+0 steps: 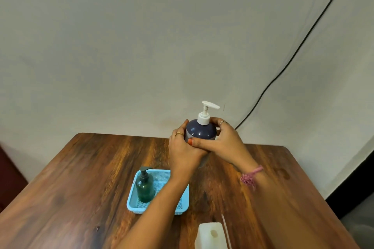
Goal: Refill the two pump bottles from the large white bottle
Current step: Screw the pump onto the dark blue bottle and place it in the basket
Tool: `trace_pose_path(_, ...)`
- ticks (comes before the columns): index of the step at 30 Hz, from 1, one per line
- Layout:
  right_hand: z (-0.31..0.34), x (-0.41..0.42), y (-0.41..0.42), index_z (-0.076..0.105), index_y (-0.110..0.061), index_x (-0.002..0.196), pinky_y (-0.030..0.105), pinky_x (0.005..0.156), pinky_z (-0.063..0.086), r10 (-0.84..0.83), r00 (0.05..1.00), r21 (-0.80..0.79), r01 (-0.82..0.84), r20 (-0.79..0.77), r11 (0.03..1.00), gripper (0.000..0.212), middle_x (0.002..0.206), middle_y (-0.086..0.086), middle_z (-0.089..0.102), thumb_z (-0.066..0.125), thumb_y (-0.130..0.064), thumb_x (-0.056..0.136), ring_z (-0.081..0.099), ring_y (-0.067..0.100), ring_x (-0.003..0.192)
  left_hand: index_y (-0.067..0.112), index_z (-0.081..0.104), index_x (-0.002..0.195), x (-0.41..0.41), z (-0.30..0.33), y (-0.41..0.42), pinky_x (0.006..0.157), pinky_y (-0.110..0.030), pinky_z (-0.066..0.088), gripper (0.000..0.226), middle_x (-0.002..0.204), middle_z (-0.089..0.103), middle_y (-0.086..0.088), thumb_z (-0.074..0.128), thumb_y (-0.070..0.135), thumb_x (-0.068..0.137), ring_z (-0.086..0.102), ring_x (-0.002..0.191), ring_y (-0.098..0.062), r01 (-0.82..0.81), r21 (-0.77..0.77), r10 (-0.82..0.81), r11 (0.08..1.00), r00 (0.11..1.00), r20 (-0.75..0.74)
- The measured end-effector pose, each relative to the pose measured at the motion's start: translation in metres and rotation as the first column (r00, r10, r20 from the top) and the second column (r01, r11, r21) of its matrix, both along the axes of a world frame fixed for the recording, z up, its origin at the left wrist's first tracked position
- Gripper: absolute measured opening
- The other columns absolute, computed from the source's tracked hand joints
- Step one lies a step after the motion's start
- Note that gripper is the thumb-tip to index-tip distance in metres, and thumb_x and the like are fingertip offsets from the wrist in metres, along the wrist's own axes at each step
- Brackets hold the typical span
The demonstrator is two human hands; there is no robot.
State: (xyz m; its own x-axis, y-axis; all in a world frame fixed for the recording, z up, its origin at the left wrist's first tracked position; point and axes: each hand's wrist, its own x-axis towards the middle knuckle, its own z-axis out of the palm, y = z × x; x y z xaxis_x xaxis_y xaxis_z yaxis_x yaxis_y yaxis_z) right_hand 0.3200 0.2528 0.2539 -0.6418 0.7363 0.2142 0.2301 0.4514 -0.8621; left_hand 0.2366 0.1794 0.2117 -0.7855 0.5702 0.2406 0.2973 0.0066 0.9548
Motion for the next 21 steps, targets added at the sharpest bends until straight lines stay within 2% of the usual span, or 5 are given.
trace_pose_path(6, -0.019, -0.019, -0.018, 0.055, -0.026, 0.120, 0.019, 0.081, 0.050, -0.076, 0.997, 0.015, 0.076, 0.023, 0.997, 0.074, 0.110, -0.008, 0.062, 0.089, -0.035, 0.054, 0.061, 0.009, 0.098, 0.020, 0.040, 0.140, -0.022, -0.018, -0.023, 0.102, -0.040, 0.046, 0.097, 0.133, 0.054, 0.000, 0.079, 0.037, 0.052, 0.053, 0.121, -0.017, 0.078, -0.086, -0.079, 0.993, 0.997, -0.008)
trace_pose_path(10, -0.037, -0.033, -0.025, 0.055, -0.024, 0.121, 0.012, 0.073, 0.045, -0.086, 0.994, -0.015, 0.087, 0.063, 0.996, 0.071, 0.108, -0.010, 0.060, 0.088, -0.027, 0.058, 0.059, 0.009, 0.098, 0.018, 0.030, 0.147, -0.044, -0.040, -0.050, 0.106, -0.035, 0.042, 0.105, 0.146, 0.045, 0.001, 0.086, 0.037, 0.059, 0.045, 0.131, -0.014, 0.176, -0.176, -0.174, 0.969, 0.984, 0.027)
trace_pose_path(13, -0.054, -0.044, -0.025, 0.053, -0.022, 0.124, 0.017, 0.078, 0.044, -0.079, 0.988, -0.017, 0.082, 0.132, 0.997, 0.073, 0.109, -0.011, 0.056, 0.088, -0.023, 0.060, 0.054, 0.009, 0.101, 0.016, 0.034, 0.145, -0.063, -0.062, -0.074, 0.100, -0.021, 0.039, 0.093, 0.144, 0.046, 0.001, 0.085, 0.029, 0.067, 0.046, 0.128, -0.012, 0.185, -0.209, -0.178, 0.960, 0.983, 0.054)
trace_pose_path(16, -0.075, -0.054, -0.021, 0.050, -0.021, 0.129, 0.019, 0.080, 0.045, -0.041, 0.974, -0.033, 0.050, 0.222, 0.998, 0.077, 0.113, -0.008, 0.056, 0.086, -0.018, 0.061, 0.054, 0.010, 0.105, 0.017, 0.042, 0.139, -0.080, -0.083, -0.099, 0.094, -0.017, 0.043, 0.077, 0.134, 0.054, 0.005, 0.081, 0.023, 0.073, 0.052, 0.116, -0.006, 0.213, -0.262, -0.198, 0.941, 0.977, 0.082)
trace_pose_path(21, -0.113, -0.073, -0.010, 0.043, -0.021, 0.137, 0.026, 0.091, 0.047, 0.056, 0.930, -0.093, -0.023, 0.363, 0.995, 0.088, 0.118, -0.006, 0.054, 0.085, -0.012, 0.060, 0.052, 0.015, 0.113, 0.015, 0.055, 0.124, -0.103, -0.113, -0.129, 0.093, -0.033, 0.052, 0.052, 0.119, 0.063, 0.002, 0.078, 0.016, 0.077, 0.060, 0.105, -0.010, 0.242, -0.303, -0.200, 0.922, 0.966, 0.163)
